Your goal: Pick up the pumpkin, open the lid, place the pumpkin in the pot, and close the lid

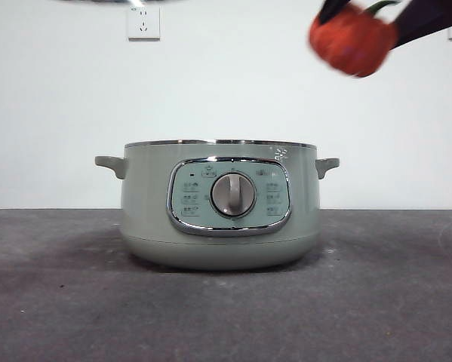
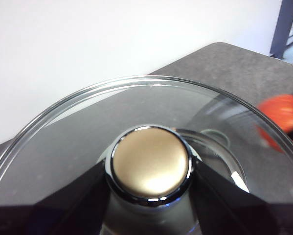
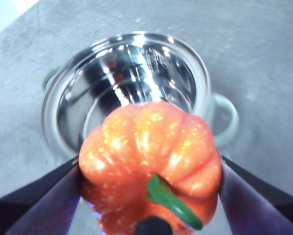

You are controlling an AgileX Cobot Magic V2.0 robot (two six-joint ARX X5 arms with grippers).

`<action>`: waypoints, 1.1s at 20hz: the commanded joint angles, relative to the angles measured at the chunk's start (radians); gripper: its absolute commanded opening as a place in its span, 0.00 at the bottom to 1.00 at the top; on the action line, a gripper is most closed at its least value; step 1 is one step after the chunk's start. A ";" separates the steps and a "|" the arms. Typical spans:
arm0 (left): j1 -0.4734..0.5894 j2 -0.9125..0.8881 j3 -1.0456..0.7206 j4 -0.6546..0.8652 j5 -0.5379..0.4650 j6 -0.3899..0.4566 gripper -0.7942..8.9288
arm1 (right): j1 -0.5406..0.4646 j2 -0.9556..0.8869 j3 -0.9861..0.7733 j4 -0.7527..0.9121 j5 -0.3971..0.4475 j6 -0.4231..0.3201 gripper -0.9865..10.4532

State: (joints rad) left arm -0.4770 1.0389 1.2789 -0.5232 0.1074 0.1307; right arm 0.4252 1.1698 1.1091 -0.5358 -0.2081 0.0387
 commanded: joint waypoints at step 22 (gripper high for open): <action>0.007 -0.274 0.006 -0.230 -0.054 0.001 0.07 | 0.181 0.834 0.468 0.007 0.136 -0.150 0.47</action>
State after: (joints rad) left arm -0.4721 0.7769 1.2789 -0.8017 0.0517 0.1303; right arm 0.6006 1.9827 1.5795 -0.5236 -0.0708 -0.1051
